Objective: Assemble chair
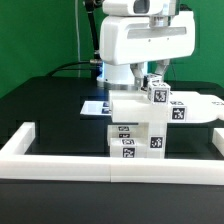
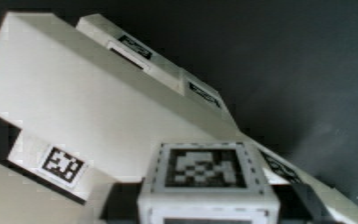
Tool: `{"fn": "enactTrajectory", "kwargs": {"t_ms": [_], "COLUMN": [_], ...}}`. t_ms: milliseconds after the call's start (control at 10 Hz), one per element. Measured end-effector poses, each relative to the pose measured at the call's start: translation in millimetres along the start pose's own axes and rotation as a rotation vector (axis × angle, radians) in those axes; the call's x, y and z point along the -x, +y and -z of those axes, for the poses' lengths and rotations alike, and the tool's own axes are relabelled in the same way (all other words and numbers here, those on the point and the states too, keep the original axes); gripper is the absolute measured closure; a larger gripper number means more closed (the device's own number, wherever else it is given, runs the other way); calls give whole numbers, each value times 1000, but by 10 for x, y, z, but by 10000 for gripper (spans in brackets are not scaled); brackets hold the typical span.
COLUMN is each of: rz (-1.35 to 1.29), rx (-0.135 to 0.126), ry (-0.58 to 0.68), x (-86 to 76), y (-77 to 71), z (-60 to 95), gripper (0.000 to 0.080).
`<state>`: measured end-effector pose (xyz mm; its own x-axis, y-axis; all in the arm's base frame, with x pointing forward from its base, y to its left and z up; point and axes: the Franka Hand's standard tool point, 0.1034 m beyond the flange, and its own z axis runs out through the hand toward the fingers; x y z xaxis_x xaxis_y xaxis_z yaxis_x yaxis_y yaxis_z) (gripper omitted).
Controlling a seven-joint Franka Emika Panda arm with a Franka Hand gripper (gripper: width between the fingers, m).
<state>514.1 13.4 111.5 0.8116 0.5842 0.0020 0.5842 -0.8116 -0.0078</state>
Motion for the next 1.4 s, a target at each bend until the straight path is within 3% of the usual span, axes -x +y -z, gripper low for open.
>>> {"fn": "enactTrajectory", "kwargs": {"t_ms": [1400], "rz": [-883], "rx": [-11], "ry": [2], "x": [-17], "y": [-27], "z": [-4], "gripper": [512]}}
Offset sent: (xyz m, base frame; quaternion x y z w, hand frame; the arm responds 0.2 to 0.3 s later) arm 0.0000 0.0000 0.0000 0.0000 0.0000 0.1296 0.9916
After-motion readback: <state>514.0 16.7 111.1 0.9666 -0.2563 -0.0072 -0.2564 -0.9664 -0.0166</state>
